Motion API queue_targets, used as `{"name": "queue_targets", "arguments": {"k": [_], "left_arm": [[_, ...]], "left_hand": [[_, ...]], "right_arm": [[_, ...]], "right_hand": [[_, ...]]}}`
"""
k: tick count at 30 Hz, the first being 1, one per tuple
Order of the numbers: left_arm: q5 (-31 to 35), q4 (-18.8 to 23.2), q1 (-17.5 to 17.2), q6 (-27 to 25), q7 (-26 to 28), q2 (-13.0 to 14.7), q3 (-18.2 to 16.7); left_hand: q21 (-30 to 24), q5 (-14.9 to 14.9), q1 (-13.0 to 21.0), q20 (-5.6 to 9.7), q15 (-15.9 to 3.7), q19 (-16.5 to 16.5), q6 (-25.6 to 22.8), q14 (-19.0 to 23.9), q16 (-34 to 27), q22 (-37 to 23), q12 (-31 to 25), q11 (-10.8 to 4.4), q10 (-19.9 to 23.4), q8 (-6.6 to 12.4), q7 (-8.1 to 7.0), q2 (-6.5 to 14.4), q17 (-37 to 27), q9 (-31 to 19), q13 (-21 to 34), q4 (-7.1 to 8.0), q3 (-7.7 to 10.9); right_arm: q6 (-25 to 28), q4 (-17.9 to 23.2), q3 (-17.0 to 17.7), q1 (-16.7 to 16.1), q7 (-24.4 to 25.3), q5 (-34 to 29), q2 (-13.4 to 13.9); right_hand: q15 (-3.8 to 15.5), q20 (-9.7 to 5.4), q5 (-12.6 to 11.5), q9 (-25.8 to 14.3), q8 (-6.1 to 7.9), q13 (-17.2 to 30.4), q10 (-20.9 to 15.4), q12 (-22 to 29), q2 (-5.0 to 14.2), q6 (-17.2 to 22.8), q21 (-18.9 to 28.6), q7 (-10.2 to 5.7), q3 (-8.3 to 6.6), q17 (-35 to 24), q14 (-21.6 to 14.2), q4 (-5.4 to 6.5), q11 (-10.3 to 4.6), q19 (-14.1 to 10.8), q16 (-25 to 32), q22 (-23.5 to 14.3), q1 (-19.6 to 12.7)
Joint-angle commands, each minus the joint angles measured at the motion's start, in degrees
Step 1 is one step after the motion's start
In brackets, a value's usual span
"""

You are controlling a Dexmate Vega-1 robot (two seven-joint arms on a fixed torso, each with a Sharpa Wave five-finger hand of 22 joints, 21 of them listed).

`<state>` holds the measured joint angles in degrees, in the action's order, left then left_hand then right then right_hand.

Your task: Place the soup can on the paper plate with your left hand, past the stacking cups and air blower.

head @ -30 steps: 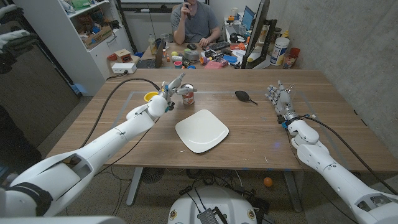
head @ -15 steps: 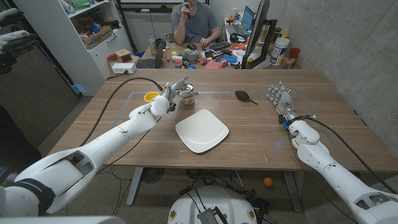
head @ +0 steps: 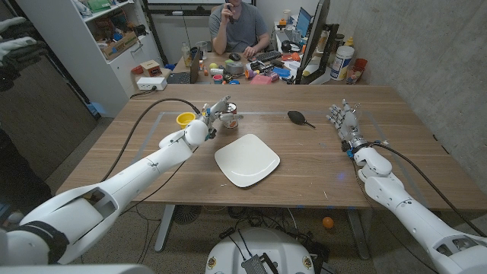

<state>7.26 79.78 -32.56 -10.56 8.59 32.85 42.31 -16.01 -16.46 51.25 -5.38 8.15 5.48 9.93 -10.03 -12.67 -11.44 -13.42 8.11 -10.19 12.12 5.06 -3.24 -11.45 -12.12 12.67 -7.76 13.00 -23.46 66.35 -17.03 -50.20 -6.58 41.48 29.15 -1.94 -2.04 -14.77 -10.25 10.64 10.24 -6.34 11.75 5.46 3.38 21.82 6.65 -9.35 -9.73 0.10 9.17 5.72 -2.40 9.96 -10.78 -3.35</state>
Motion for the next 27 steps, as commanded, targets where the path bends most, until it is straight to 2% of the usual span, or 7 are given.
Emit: {"name": "queue_targets", "arguments": {"k": [1,3,9,16,21,24,27], "left_arm": [[-3.8,-3.1,-0.3,1.8,-2.1,-1.5,0.1],[-4.4,-3.8,0.0,2.2,-2.9,-1.8,0.2],[-5.7,-5.7,1.2,2.7,-5.5,-2.4,0.9],[-7.4,-6.2,1.8,1.5,-6.7,-3.0,0.8],[-7.9,-5.6,1.1,-0.1,-4.1,-3.7,0.2],[-7.9,-4.8,0.3,-1.0,-1.5,-4.0,-0.3],[-8.1,-4.1,-0.4,-1.5,0.4,-4.2,-0.9]], "left_hand": [[-1.1,-0.5,1.3,-0.15,-0.53,2.9,16.5,-0.3,-0.4,0.1,-0.4,0.28,-10.1,0.40,0.72,0.1,0.1,-0.1,0.1,-0.27,-0.39],[-1.4,-0.5,1.7,-0.16,-0.53,3.8,16.5,0.2,-0.4,0.1,-0.4,0.34,-10.0,0.38,0.94,0.1,0.2,-0.1,0.1,-0.34,-0.40],[-5.4,-0.3,5.6,3.01,-3.34,17.6,15.8,11.5,-1.6,0.8,-1.2,0.58,-6.5,0.14,2.04,-0.7,0.9,0.1,-0.3,-0.61,-1.63],[-8.7,0.0,11.7,8.27,-13.53,31.0,11.8,28.0,-3.3,1.0,-3.6,0.37,6.3,1.04,6.64,-0.1,0.9,0.2,-1.2,-0.58,-2.33],[-11.8,0.4,16.1,12.59,-20.74,39.7,2.3,42.1,-4.9,0.9,-6.7,-4.71,23.0,3.69,7.03,0.1,0.9,0.1,-1.7,-0.55,-2.88],[-13.2,0.6,19.0,13.89,-21.31,42.1,-8.7,52.3,-4.9,0.9,-8.0,-9.79,37.2,6.91,6.88,1.1,0.9,-0.3,-1.8,0.01,-3.32],[-13.7,0.8,20.3,14.11,-21.40,42.7,-21.6,58.8,-3.7,1.0,-7.7,-12.11,45.2,10.42,6.51,2.0,0.9,-0.6,-1.7,0.59,-3.70]], "right_arm": [[0.6,0.9,0.3,-0.4,0.6,0.0,0.6],[0.7,1.1,0.3,-0.5,0.7,-0.1,0.7],[0.7,1.4,0.4,-0.7,1.1,-0.2,0.9],[0.6,1.6,0.6,-0.8,1.4,-0.2,0.9],[0.4,1.5,0.6,-0.8,1.3,-0.3,1.0],[0.3,1.3,0.6,-0.8,1.3,-0.2,0.9],[0.3,1.2,0.6,-0.8,1.2,-0.2,0.9]], "right_hand": [[-0.41,-0.31,0.0,-0.2,0.20,0.2,-0.2,0.1,2.36,-0.2,-0.2,0.32,-0.09,-0.2,0.0,-0.11,-0.22,-0.6,0.2,-0.1,0.3],[-0.41,-0.31,0.1,-0.2,0.21,0.2,-0.2,0.1,2.36,-0.2,-0.2,0.32,-0.10,-0.2,0.0,-0.12,-0.24,-0.6,0.2,-0.1,0.3],[-0.47,-0.21,0.1,-0.2,0.19,0.2,-0.2,0.1,2.35,-0.3,-0.2,0.25,-0.12,-0.2,-0.1,-0.16,-0.25,-0.6,0.2,-0.1,0.3],[-0.75,-0.04,0.2,-0.2,0.19,0.2,-0.2,0.1,2.30,-0.3,-0.3,0.29,-0.13,-0.2,-0.3,-0.18,-0.18,-0.6,0.3,-0.1,0.3],[-0.76,-0.02,0.2,-0.2,0.20,0.2,-0.2,0.1,2.28,-0.3,-0.3,0.34,-0.14,-0.2,-0.4,-0.20,-0.22,-0.6,0.3,-0.1,0.3],[-0.71,0.01,0.3,-0.2,0.19,0.2,-0.2,0.1,2.27,-0.3,-0.3,0.32,-0.15,-0.2,-0.4,-0.23,-0.16,-0.7,0.3,-0.1,0.3],[-0.73,-0.01,0.3,-0.2,0.21,0.2,-0.2,0.1,2.25,-0.3,-0.4,0.31,-0.17,-0.2,-0.4,-0.26,-0.12,-0.7,0.3,-0.1,0.3]]}}
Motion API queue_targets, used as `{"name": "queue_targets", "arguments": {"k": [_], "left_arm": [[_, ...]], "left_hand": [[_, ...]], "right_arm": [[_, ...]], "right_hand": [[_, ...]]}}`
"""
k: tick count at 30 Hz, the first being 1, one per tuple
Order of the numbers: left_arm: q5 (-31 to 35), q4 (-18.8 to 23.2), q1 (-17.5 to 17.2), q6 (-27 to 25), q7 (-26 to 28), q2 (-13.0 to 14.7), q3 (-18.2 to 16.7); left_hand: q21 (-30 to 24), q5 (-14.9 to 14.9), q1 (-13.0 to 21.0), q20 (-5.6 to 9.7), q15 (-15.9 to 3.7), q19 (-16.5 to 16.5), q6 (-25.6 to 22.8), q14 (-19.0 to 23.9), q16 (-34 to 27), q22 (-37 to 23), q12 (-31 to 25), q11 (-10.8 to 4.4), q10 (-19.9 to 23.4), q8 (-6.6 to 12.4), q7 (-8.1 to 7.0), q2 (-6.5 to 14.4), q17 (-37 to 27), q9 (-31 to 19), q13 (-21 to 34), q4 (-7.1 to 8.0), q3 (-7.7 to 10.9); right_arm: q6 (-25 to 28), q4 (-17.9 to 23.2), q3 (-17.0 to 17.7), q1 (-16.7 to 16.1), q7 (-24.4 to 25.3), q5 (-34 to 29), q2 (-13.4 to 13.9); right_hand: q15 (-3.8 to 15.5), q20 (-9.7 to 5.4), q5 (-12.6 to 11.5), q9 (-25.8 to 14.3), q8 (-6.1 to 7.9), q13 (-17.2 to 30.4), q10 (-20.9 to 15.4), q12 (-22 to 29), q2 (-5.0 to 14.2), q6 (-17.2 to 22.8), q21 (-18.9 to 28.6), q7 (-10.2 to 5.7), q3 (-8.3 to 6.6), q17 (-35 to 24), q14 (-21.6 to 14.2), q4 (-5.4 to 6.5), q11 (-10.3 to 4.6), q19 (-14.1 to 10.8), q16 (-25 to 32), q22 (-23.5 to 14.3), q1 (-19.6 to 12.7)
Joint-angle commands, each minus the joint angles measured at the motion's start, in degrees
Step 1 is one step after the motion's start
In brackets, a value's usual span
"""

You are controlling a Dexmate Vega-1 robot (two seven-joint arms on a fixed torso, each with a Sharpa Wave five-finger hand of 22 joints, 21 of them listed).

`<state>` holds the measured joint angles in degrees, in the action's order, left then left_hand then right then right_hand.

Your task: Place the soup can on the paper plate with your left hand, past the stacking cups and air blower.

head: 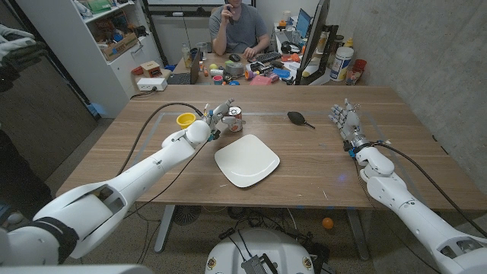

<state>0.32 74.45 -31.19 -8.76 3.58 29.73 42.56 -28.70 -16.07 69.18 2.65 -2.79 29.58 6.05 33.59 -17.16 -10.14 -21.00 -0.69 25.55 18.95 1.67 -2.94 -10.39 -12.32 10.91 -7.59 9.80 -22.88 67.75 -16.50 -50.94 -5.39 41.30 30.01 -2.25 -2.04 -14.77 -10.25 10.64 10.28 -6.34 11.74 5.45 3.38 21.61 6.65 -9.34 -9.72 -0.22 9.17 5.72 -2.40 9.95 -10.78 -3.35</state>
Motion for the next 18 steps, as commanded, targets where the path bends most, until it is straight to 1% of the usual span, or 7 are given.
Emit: {"name": "queue_targets", "arguments": {"k": [1,3,5,6,9,13,18], "left_arm": [[-1.4,1.4,-2.0,-3.3,6.2,-1.2,-1.4],[-1.5,1.8,-2.8,-3.2,8.4,-1.5,-2.0],[-1.4,2.1,-3.5,-3.0,10.6,-1.8,-2.6],[-1.5,2.2,-3.7,-2.6,11.4,-1.9,-2.8],[-1.6,2.6,-4.2,-2.5,12.7,-2.0,-3.2],[-1.8,3.1,-4.4,-2.9,13.5,-2.0,-3.4],[-1.9,3.6,-4.6,-3.3,14.2,-1.8,-3.6]], "left_hand": [[-1.2,0.5,2.6,5.84,-10.39,18.8,-26.1,18.1,1.2,-0.3,-0.8,-4.70,13.1,5.74,9.50,2.3,-0.1,-0.7,0.1,0.78,-0.59],[-1.6,0.5,3.1,5.86,-10.31,20.0,-36.5,23.1,1.6,-0.2,-1.7,-6.23,18.5,8.01,6.41,3.3,0.0,-0.8,-0.1,1.03,-0.41],[-1.9,0.6,4.1,6.04,-10.58,21.1,-44.4,28.9,1.5,-0.1,-2.5,-9.10,25.0,9.21,3.12,4.4,-0.1,-0.3,-0.2,0.90,0.08],[-2.0,0.8,4.6,6.13,-10.69,21.6,-47.6,31.6,1.4,-0.2,-2.3,-9.83,27.2,9.43,2.32,4.5,-0.2,0.2,-0.2,0.73,0.15],[-2.8,1.2,5.0,6.18,-10.72,23.5,-55.2,35.6,1.9,-0.3,-1.4,-10.02,32.4,10.26,-0.40,4.8,-0.2,1.1,-0.1,0.83,0.10],[-2.8,1.7,4.9,6.64,-10.75,23.8,-60.0,36.3,3.0,-0.3,0.6,-10.18,32.2,10.12,-2.32,4.4,-0.2,1.8,0.1,0.93,-0.24],[-2.4,1.8,4.6,6.85,-10.75,23.3,-61.4,36.2,3.3,-0.2,1.5,-9.85,31.9,9.67,-2.95,4.0,-0.5,2.0,0.2,1.04,-0.53]], "right_arm": [[-0.4,-0.3,0.1,-0.1,0.0,0.0,0.0],[-0.5,-0.4,0.1,0.0,-0.1,-0.1,-0.1],[-0.5,-0.4,0.1,0.0,-0.1,-0.1,-0.1],[-0.5,-0.5,0.1,0.0,-0.1,-0.1,-0.1],[-0.6,-0.5,0.0,0.1,-0.2,-0.1,-0.1],[-0.5,-0.6,0.0,0.3,-0.3,-0.1,-0.1],[-0.3,-0.6,0.0,0.3,-0.4,0.0,-0.1]], "right_hand": [[-0.45,0.01,0.3,-0.2,0.21,0.2,-0.2,0.1,2.25,-0.3,-0.2,0.35,-0.17,-0.2,-0.1,-0.26,-0.13,-0.7,0.3,-0.1,0.3],[-0.44,0.00,0.3,-0.2,0.20,0.2,-0.3,0.1,2.24,-0.3,-0.2,0.38,-0.17,-0.2,-0.1,-0.28,-0.10,-0.7,0.3,-0.1,0.3],[-0.45,-0.01,0.3,-0.2,0.20,0.2,-0.2,0.1,2.24,-0.3,-0.2,0.39,-0.19,-0.2,-0.1,-0.29,-0.08,-0.7,0.3,-0.1,0.3],[-0.43,-0.03,0.3,-0.2,0.20,0.2,-0.2,0.1,2.23,-0.3,-0.2,0.36,-0.19,-0.2,-0.1,-0.30,-0.09,-0.7,0.3,-0.1,0.3],[-0.49,-0.04,0.4,-0.2,0.21,0.2,-0.2,0.1,2.22,-0.3,-0.2,0.41,-0.21,-0.2,-0.1,-0.34,-0.04,-0.7,0.3,-0.1,0.2],[-0.46,-0.10,0.4,-0.2,0.21,0.2,-0.2,0.1,2.19,-0.3,-0.3,0.38,-0.23,-0.2,-0.1,-0.37,-0.06,-0.6,0.2,-0.1,0.2],[-0.41,-0.18,0.4,-0.2,0.21,0.2,-0.2,0.1,2.17,-0.3,-0.4,0.42,-0.24,-0.2,0.0,-0.40,-0.16,-0.5,0.2,-0.1,0.2]]}}
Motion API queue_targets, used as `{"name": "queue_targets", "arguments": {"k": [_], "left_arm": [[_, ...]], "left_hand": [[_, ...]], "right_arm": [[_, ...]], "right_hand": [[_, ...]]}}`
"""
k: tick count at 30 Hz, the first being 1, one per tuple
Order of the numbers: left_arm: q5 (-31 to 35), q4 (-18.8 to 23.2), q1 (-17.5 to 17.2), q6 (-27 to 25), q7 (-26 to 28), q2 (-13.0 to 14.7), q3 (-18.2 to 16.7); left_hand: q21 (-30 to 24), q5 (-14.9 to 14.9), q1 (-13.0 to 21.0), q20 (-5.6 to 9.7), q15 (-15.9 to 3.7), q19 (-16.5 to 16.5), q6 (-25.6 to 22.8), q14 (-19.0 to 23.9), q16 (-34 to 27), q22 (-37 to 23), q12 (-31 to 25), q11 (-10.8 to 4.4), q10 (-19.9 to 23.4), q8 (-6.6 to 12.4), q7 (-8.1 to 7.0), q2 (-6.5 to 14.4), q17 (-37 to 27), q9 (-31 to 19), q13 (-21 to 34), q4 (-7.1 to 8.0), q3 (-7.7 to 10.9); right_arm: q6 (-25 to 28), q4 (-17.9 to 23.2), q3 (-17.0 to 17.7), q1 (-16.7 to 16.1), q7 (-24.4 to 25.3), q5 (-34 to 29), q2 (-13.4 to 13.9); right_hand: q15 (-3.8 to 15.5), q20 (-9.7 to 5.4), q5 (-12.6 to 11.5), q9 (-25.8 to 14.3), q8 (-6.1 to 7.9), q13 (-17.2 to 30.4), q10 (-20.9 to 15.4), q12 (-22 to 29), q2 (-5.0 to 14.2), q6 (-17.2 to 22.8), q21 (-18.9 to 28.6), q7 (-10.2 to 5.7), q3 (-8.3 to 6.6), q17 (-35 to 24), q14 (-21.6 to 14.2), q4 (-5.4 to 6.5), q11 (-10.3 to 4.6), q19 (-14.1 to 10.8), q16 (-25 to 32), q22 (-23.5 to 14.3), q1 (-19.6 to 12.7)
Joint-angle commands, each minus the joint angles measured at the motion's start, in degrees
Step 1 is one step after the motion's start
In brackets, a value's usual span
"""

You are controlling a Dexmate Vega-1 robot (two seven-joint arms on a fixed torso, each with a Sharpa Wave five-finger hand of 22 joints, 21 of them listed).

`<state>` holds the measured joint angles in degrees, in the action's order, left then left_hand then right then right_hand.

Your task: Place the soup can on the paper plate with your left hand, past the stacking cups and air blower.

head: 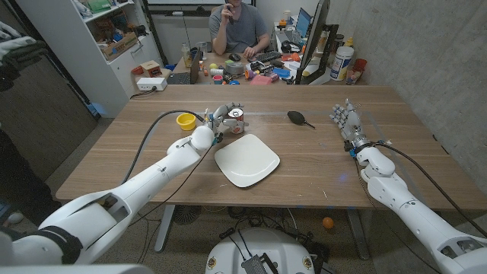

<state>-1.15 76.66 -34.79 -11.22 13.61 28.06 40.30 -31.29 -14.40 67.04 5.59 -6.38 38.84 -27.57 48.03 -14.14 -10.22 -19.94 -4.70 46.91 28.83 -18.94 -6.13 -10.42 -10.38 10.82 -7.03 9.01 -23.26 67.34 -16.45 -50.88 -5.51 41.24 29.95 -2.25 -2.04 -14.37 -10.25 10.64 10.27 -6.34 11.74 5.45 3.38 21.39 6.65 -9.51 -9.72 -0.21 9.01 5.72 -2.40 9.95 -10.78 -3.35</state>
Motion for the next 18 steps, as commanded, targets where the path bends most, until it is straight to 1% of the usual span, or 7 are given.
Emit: {"name": "queue_targets", "arguments": {"k": [1,7,8,12,13,18], "left_arm": [[-0.5,1.5,-1.0,-0.9,4.2,0.0,-1.4],[-0.6,2.3,-1.4,-1.3,5.4,0.3,-2.0],[-0.7,2.6,-1.5,-1.3,5.7,0.4,-2.2],[-0.7,2.9,-1.5,-1.4,6.1,0.5,-2.4],[-0.8,3.1,-1.6,-1.4,6.3,0.5,-2.5],[-0.9,4.3,-2.0,-1.4,7.3,0.8,-3.2]], "left_hand": [[0.2,0.2,6.7,3.90,-7.15,14.0,-28.2,21.7,0.3,-0.1,0.6,-5.53,10.6,-0.31,17.50,7.2,-0.7,0.1,0.4,0.54,0.19],[0.6,0.3,6.4,3.91,-7.08,13.5,-30.9,21.3,0.5,-0.1,1.5,-5.07,10.6,-0.55,17.38,7.2,-1.2,0.3,0.6,0.75,-0.03],[0.7,0.4,6.4,3.91,-7.08,13.4,-31.8,21.3,0.5,-0.1,1.6,-4.94,10.6,-0.51,17.12,7.1,-1.3,0.3,0.8,0.75,-0.09],[0.9,0.4,6.4,3.97,-7.05,13.2,-33.1,20.8,0.7,-0.1,1.9,-4.81,10.5,-0.66,17.38,7.0,-1.5,0.4,1.1,0.76,-0.21],[1.1,0.4,6.7,3.90,-7.04,13.1,-34.8,20.5,0.8,-0.1,2.3,-4.64,10.1,-0.33,17.61,7.2,-1.6,0.2,1.3,0.68,-0.20],[1.2,0.5,6.8,3.87,-7.03,12.9,-35.2,20.4,0.8,-0.1,2.6,-5.11,10.0,-0.47,17.41,7.2,-1.8,0.1,1.5,0.65,-0.28]], "right_arm": [[0.1,-0.1,-0.1,0.3,-0.3,0.1,0.0],[0.3,-0.1,-0.1,0.4,-0.3,0.0,0.1],[0.3,-0.1,-0.1,0.4,-0.4,0.0,0.1],[0.3,0.1,-0.2,0.3,-0.4,0.0,0.1],[0.4,0.1,-0.2,0.3,-0.4,0.0,0.1],[0.3,0.2,-0.3,0.3,-0.4,-0.1,0.1]], "right_hand": [[-0.41,-0.18,0.0,-0.2,0.21,0.2,-0.2,0.1,2.17,-0.3,-0.2,0.42,-0.08,-0.2,0.0,-0.24,-0.15,-0.5,0.2,-0.1,0.2],[-0.40,-0.16,0.1,-0.2,0.22,0.2,-0.3,0.1,2.18,-0.3,-0.2,0.41,-0.12,-0.2,0.0,-0.27,-0.10,-0.5,0.2,-0.1,0.1],[-0.40,-0.16,0.1,-0.2,0.23,0.2,-0.3,0.1,2.17,-0.3,-0.2,0.44,-0.13,-0.2,0.0,-0.28,-0.13,-0.6,0.2,-0.1,0.1],[-0.36,-0.20,0.1,-0.2,0.21,0.2,-0.3,0.1,2.18,-0.3,-0.2,0.40,-0.14,-0.2,0.0,-0.30,-0.19,-0.5,0.2,-0.1,0.1],[-0.38,-0.21,0.1,-0.2,0.22,0.2,-0.3,0.1,2.18,-0.3,-0.2,0.38,-0.15,-0.2,0.0,-0.31,-0.19,-0.5,0.2,-0.1,0.1],[-0.38,-0.21,0.1,-0.2,0.22,0.2,-0.3,0.1,2.17,-0.3,-0.3,0.40,-0.18,-0.2,0.0,-0.34,-0.10,-0.6,0.2,-0.1,0.0]]}}
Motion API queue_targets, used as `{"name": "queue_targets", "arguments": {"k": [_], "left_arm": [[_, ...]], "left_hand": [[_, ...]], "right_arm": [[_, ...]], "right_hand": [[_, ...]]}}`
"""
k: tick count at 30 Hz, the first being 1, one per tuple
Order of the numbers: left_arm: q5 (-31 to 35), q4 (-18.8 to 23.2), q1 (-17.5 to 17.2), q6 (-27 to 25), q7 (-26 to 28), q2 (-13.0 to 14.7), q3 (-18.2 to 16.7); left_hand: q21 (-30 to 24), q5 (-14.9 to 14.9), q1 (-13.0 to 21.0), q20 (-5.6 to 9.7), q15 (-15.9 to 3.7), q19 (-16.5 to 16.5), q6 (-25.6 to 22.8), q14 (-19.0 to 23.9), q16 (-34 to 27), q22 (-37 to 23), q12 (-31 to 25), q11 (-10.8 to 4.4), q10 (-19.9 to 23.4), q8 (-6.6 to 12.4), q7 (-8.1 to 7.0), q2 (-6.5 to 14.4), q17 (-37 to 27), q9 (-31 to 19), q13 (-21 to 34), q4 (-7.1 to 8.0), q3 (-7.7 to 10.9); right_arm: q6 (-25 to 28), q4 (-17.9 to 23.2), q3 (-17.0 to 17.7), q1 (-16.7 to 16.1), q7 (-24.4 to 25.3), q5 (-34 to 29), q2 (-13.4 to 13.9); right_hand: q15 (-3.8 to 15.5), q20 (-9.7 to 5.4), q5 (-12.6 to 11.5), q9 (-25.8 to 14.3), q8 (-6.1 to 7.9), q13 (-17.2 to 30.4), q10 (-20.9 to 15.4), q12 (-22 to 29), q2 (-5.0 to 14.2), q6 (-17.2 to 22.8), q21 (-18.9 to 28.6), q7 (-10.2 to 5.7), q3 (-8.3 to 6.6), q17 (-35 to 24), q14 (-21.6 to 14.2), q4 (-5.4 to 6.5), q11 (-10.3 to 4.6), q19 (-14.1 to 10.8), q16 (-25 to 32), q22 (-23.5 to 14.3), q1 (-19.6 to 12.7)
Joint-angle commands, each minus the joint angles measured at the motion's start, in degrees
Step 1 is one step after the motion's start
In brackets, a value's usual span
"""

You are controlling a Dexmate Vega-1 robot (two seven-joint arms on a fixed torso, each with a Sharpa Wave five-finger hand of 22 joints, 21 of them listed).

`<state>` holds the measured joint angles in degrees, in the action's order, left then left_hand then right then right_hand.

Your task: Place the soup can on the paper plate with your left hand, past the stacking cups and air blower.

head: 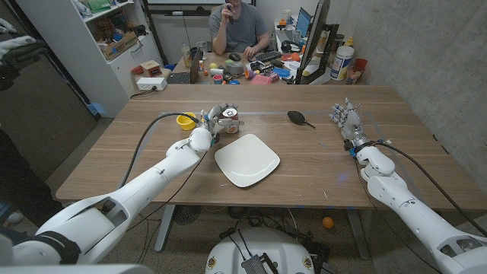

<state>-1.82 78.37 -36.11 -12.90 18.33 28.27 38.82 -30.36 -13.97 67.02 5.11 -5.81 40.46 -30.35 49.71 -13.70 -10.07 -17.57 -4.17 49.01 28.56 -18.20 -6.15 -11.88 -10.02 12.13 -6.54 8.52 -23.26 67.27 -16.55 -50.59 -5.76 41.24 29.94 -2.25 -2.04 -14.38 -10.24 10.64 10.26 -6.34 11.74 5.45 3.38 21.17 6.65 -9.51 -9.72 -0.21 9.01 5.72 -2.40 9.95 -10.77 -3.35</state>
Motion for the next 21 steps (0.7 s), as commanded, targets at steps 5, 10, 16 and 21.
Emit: {"name": "queue_targets", "arguments": {"k": [5,10,16,21], "left_arm": [[-0.1,3.7,-1.1,0.6,3.9,0.7,-2.4],[0.3,4.7,-1.3,0.8,5.3,0.7,-3.0],[1.2,5.4,-1.1,1.1,6.2,0.7,-3.0],[1.8,5.9,-0.9,1.1,6.7,0.6,-3.1]], "left_hand": [[0.4,0.1,6.8,4.35,-7.60,11.2,-32.5,18.8,0.3,-0.3,0.3,-5.76,8.1,-0.32,16.56,7.3,-0.4,-0.3,0.3,0.23,0.17],[0.5,0.1,6.9,4.31,-7.65,11.3,-32.6,19.0,0.2,-0.3,0.3,-5.80,8.4,-0.44,16.54,7.4,-0.6,-0.4,0.5,0.22,0.14],[0.5,0.2,7.0,4.24,-7.61,11.3,-33.2,19.1,0.1,-0.3,0.3,-5.89,8.9,-0.52,16.54,7.5,-0.8,-0.4,0.7,0.25,0.03],[0.5,0.2,7.1,4.24,-7.63,11.4,-33.3,19.3,0.0,-0.4,0.4,-5.97,9.0,-0.73,16.60,7.5,-0.9,-0.4,0.9,0.23,-0.04]], "right_arm": [[0.4,0.5,-0.2,-0.2,-0.2,-0.1,0.2],[0.3,0.8,-0.1,-0.5,-0.1,-0.1,0.3],[0.1,1.0,0.0,-0.8,0.0,0.0,0.4],[0.0,1.0,0.1,-0.9,0.0,0.0,0.4]], "right_hand": [[-0.38,-0.20,0.1,-0.2,0.21,0.2,-0.3,0.1,2.14,-0.3,-0.1,0.47,-0.20,-0.1,0.0,-0.37,-0.07,-0.6,0.2,-0.1,0.0],[-0.37,-0.20,0.2,-0.2,0.23,0.2,-0.3,0.1,2.13,-0.3,-0.1,0.45,-0.23,-0.1,0.0,-0.41,-0.02,-0.6,0.2,-0.1,-0.1],[-0.35,-0.23,0.2,-0.2,0.23,0.2,-0.3,0.1,2.11,-0.2,-0.2,0.44,-0.25,-0.1,0.1,-0.44,-0.04,-0.6,0.1,-0.1,-0.1],[-0.32,-0.21,0.2,-0.2,0.23,0.2,-0.2,0.1,2.09,-0.2,-0.2,0.45,-0.27,-0.1,0.0,-0.46,-0.06,-0.6,0.1,-0.1,-0.1]]}}
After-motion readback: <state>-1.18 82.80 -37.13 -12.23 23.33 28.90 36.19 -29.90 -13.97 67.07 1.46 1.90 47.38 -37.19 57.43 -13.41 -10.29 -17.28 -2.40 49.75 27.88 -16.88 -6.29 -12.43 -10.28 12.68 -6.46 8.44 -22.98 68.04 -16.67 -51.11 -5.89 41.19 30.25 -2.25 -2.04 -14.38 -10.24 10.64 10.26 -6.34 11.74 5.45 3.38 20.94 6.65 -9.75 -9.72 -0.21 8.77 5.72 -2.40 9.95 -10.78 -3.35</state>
